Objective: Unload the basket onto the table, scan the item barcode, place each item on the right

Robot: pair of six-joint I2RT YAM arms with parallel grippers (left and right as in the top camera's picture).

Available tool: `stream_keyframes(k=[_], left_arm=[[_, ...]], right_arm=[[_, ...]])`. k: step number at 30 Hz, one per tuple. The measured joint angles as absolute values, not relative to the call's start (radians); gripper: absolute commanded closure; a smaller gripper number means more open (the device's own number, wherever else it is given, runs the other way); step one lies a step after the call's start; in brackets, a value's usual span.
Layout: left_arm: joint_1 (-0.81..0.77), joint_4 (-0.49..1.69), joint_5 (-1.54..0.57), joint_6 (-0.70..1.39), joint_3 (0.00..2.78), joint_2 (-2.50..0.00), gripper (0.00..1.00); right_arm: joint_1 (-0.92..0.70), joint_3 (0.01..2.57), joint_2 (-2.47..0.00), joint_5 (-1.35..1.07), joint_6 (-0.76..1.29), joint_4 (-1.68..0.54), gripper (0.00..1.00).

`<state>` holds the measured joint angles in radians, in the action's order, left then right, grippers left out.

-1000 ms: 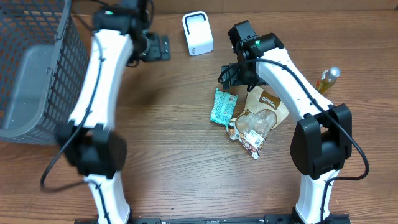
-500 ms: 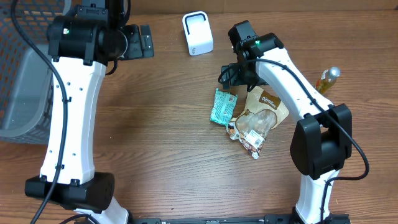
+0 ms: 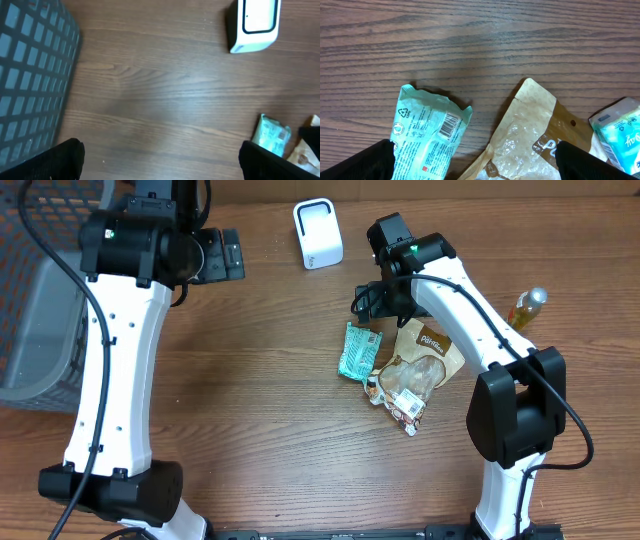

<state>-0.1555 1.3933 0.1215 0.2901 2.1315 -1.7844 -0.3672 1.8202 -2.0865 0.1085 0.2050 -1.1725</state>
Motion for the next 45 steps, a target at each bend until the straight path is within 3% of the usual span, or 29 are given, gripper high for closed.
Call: stream_keyframes(k=[33,45], left_arm=[[-0.155,0.387,0.155,0.236,0.982,-1.468,0.0],[-0.155,0.347,0.159,0.233,0.673,-1.369,0.0]], right_arm=[[-0.367,1.82,-2.086,0.109,0.205,-1.172,0.0],[-0.367,1.82,-2.086,0.109,0.205,-1.172,0.0]])
